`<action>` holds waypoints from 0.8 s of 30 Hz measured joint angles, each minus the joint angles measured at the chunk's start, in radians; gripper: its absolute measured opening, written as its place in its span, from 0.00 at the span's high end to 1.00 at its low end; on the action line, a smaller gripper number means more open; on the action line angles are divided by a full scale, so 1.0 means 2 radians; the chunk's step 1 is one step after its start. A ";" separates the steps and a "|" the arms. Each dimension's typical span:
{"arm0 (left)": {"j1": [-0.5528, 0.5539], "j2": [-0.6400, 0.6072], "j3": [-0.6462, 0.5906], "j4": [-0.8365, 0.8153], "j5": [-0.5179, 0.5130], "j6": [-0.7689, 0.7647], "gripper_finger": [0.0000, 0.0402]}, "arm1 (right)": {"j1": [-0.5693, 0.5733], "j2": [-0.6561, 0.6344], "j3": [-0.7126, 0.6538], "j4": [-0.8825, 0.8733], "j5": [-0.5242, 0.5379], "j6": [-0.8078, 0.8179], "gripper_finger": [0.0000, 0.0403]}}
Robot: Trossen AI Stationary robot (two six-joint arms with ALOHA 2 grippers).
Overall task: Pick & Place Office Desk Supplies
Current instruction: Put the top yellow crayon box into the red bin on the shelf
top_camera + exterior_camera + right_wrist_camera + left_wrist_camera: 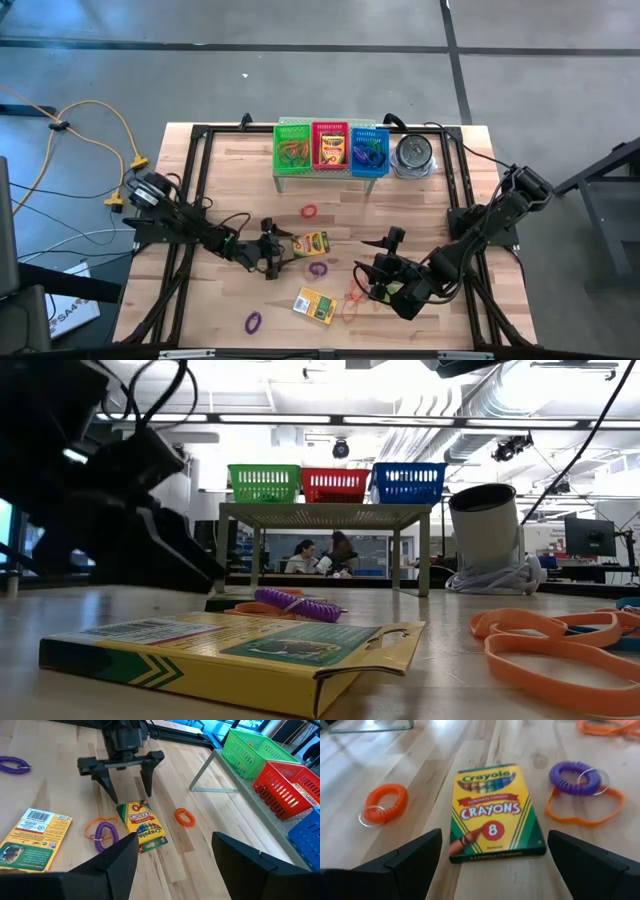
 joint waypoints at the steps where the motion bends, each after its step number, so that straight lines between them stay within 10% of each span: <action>1: 0.000 0.013 0.000 0.019 0.000 0.002 0.11 | 0.000 0.000 0.000 0.000 0.000 0.000 0.40; 24: 0.017 0.160 0.002 0.238 -0.009 0.031 0.11 | 0.000 0.000 0.000 0.000 -0.010 -0.001 0.40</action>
